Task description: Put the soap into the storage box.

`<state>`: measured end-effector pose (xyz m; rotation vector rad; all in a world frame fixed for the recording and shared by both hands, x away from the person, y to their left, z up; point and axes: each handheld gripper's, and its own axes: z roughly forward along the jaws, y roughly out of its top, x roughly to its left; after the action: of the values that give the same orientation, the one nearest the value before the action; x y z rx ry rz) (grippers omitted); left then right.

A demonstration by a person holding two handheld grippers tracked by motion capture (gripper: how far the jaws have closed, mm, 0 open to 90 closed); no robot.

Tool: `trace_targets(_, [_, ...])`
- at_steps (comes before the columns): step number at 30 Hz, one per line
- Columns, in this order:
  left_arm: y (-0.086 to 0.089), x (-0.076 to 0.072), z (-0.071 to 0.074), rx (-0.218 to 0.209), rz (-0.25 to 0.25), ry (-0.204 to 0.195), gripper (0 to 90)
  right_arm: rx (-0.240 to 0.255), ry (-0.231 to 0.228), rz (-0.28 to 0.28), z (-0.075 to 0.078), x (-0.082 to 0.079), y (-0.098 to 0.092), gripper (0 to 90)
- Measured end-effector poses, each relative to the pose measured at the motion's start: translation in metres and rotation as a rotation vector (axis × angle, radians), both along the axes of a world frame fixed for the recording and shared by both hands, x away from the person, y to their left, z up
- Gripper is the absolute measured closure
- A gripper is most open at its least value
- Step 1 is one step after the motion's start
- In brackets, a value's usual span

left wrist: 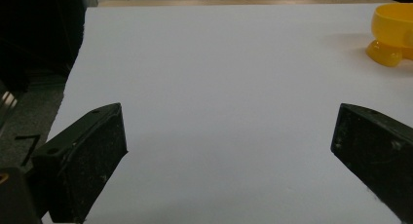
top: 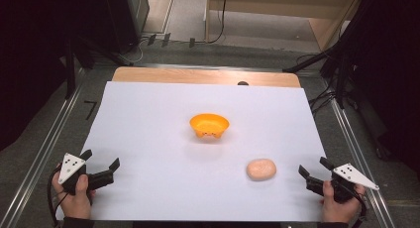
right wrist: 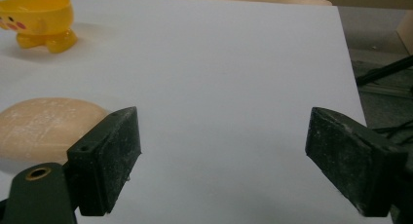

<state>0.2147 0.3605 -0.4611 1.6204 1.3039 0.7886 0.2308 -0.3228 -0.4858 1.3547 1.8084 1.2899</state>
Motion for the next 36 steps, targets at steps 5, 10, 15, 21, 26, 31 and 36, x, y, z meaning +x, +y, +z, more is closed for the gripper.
trace_targets(5, [-0.001,0.001,0.0,0.006,-0.001,0.009,0.1,-0.012,0.022,-0.013,0.0,0.002,0.003,13.6])
trace_targets(10, [-0.001,0.003,0.0,0.015,0.001,0.026,0.1,0.017,0.037,0.123,0.004,0.002,0.003,29.4])
trace_targets(15, [-0.003,0.006,0.0,0.029,0.002,0.053,0.1,0.008,0.043,0.194,0.001,0.007,0.005,42.5])
trace_targets(21, [-0.003,0.005,0.0,0.025,0.005,0.045,0.2,-0.11,0.052,0.304,0.008,0.015,0.016,46.4])
trace_targets(26, [-0.004,0.005,-0.001,0.032,0.01,0.038,3.2,-0.139,0.097,0.453,0.018,0.016,0.031,42.3])
trace_targets(31, [-0.006,0.005,-0.001,0.055,0.012,0.042,3.9,-0.153,0.119,0.489,0.023,0.026,0.037,38.9])
trace_targets(36, [-0.008,0.007,-0.001,0.079,0.011,0.062,5.8,-0.215,0.117,0.563,0.034,0.033,0.041,39.5])
